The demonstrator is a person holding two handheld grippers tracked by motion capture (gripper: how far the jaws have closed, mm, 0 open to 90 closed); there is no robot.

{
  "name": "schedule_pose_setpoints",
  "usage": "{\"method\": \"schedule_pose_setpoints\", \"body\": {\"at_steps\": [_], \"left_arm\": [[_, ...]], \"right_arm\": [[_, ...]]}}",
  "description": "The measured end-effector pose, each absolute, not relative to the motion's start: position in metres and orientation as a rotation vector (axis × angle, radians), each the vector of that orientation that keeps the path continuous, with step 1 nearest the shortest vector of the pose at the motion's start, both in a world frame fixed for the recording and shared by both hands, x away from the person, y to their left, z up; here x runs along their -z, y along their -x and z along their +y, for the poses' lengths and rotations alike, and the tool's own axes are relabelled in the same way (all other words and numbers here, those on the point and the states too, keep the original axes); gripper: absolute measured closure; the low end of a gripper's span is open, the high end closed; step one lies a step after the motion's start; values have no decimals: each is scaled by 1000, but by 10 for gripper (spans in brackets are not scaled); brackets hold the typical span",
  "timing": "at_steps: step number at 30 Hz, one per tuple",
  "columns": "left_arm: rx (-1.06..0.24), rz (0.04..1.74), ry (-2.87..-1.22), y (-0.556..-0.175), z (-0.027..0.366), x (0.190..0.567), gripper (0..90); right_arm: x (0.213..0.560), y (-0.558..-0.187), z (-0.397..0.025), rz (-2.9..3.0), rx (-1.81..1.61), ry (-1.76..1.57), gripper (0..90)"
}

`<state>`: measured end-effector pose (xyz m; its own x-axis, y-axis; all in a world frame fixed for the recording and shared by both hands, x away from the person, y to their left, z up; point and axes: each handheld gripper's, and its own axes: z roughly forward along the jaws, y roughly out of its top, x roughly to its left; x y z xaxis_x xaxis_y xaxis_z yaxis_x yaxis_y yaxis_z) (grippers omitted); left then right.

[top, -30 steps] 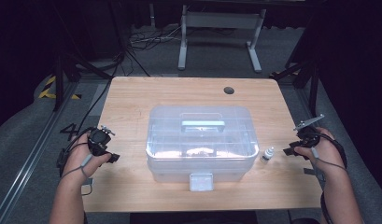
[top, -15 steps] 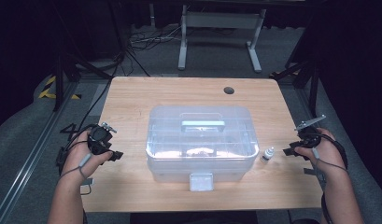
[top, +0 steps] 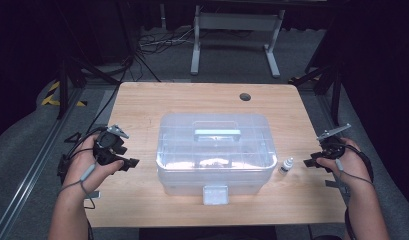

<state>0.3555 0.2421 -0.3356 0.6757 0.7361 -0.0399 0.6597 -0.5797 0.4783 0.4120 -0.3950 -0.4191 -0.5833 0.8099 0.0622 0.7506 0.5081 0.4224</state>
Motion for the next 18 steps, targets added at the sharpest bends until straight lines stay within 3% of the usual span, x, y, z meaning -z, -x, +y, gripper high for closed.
{"method": "schedule_pose_setpoints", "body": {"at_steps": [9, 18], "left_arm": [[-311, 937, -2404, -354, 218, 307, 388], [-264, 803, -2400, -354, 197, 280, 405]], "right_arm": [[420, -410, -396, 2598, -630, -1372, 527], [423, -409, -399, 2596, -628, -1390, 525]]}}
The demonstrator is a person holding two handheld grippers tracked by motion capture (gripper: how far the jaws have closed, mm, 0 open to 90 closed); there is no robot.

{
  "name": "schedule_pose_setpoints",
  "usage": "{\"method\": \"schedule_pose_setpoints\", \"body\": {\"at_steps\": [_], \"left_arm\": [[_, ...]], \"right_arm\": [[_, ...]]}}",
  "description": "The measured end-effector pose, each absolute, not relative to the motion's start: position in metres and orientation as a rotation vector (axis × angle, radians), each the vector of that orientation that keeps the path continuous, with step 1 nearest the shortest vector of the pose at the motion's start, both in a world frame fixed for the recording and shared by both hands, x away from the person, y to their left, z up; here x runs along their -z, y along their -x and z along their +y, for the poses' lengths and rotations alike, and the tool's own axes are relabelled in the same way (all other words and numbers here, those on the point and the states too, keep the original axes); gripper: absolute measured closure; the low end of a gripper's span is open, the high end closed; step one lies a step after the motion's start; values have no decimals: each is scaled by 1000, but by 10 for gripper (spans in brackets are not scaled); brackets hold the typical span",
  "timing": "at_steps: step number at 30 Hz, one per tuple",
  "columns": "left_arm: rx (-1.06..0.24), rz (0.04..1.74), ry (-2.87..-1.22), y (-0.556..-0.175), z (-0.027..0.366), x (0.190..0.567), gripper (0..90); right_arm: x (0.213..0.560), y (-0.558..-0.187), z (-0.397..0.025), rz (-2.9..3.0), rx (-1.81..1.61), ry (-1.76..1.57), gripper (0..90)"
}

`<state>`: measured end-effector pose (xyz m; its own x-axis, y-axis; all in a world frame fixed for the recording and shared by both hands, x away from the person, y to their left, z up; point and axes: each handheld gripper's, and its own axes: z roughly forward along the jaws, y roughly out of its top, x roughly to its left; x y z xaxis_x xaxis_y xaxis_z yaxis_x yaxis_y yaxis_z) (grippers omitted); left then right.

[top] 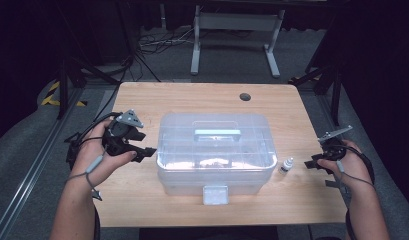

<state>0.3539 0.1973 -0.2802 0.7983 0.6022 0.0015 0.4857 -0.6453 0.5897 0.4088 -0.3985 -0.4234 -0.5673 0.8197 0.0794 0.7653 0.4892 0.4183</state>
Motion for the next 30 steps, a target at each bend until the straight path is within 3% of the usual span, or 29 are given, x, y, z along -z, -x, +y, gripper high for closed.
{"method": "schedule_pose_setpoints", "body": {"at_steps": [6, 30], "left_arm": [[-312, 725, -2412, -360, 180, 271, 376], [-185, 484, -2435, -392, 98, 288, 382]], "right_arm": [[426, -408, -398, 2598, -631, -1402, 521], [428, -406, -400, 2595, -643, -1410, 516]]}}
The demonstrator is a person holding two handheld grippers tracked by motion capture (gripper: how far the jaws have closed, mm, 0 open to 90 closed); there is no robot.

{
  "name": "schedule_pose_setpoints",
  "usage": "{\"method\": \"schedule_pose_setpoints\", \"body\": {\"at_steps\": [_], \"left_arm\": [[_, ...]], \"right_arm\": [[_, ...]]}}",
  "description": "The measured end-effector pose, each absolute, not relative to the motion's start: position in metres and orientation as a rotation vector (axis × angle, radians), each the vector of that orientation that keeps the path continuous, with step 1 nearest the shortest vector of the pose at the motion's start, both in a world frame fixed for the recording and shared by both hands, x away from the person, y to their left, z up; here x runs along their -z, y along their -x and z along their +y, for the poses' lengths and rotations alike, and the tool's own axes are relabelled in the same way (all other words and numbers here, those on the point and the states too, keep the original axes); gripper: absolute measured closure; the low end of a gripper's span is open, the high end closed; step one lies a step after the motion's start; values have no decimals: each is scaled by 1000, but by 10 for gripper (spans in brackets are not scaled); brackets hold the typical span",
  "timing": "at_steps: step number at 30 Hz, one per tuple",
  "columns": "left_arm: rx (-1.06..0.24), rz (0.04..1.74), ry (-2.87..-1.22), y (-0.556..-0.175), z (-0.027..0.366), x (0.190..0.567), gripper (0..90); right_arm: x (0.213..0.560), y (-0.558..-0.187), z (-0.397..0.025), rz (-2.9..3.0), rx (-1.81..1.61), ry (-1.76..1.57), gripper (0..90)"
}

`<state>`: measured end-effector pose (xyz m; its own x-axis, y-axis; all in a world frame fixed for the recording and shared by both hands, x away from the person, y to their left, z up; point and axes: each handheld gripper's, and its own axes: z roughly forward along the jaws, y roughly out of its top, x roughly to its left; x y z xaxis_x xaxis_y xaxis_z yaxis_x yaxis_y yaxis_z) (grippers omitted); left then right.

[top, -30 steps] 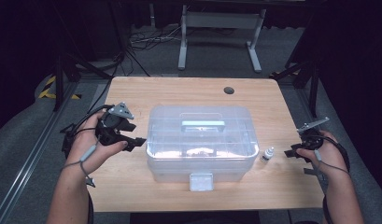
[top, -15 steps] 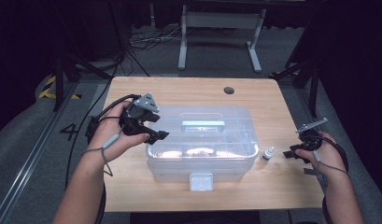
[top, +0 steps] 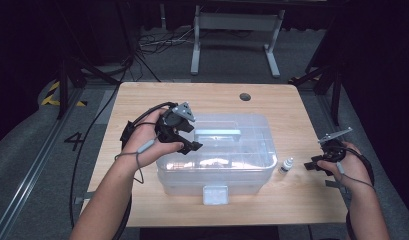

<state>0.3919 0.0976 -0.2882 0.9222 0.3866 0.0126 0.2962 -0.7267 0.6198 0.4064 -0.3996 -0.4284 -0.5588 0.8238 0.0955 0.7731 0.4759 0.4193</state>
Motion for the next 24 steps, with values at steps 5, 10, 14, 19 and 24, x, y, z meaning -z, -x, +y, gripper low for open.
{"method": "schedule_pose_setpoints", "body": {"at_steps": [5, 10, 14, 19, 24], "left_arm": [[-160, 461, -2423, -396, 85, 291, 399], [-97, 464, -2421, -401, 77, 293, 451], [-91, 459, -2423, -405, 72, 293, 523], [-96, 431, -2437, -407, 70, 292, 649], [-91, 430, -2441, -410, 70, 291, 708]], "right_arm": [[430, -407, -398, 2604, -635, -1403, 514], [430, -406, -396, 2608, -640, -1396, 512], [429, -405, -397, 2612, -659, -1396, 512], [429, -404, -398, 2609, -661, -1399, 511], [430, -403, -399, 2609, -662, -1399, 509]]}}
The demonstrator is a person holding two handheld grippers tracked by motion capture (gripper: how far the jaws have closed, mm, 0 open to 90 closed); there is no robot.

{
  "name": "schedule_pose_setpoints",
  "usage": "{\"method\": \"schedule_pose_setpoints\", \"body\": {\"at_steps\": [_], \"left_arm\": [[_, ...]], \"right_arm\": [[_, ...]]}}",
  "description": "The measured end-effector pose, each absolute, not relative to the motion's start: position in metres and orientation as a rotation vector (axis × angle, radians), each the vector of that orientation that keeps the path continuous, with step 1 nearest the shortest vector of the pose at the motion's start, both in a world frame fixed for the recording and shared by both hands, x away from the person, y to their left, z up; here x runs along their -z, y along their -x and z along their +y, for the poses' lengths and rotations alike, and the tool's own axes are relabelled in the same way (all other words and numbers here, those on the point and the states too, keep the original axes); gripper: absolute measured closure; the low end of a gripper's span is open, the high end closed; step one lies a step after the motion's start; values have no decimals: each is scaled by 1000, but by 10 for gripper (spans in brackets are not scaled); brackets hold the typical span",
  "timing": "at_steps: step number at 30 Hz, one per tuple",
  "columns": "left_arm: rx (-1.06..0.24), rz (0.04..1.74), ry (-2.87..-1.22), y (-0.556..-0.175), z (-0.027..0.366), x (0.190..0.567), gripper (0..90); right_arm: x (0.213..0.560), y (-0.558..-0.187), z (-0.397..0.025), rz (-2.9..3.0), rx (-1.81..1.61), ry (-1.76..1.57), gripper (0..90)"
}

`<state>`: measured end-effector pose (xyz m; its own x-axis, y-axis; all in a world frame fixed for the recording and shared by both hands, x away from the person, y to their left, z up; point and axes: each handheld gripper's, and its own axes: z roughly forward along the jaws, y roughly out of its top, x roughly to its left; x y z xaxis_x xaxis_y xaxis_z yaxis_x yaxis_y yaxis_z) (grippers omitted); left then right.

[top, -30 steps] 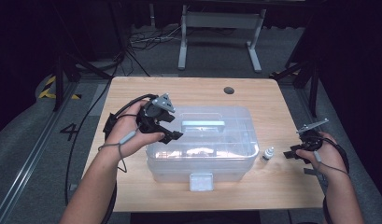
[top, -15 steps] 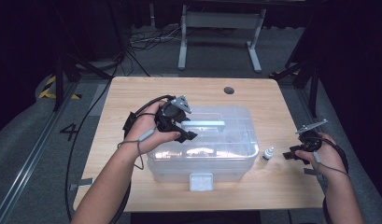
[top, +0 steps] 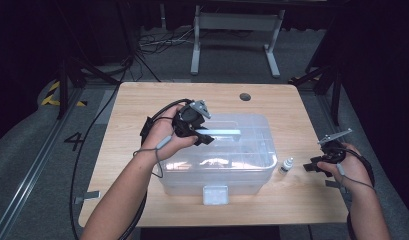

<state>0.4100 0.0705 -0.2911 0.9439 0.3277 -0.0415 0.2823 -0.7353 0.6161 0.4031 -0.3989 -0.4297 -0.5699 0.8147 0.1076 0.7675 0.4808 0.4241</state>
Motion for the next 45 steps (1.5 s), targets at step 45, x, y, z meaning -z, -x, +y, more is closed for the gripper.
{"method": "schedule_pose_setpoints", "body": {"at_steps": [45], "left_arm": [[-107, 461, -2435, -432, 71, 263, 713]], "right_arm": [[402, -372, -409, 2507, -880, -1338, 541]]}}
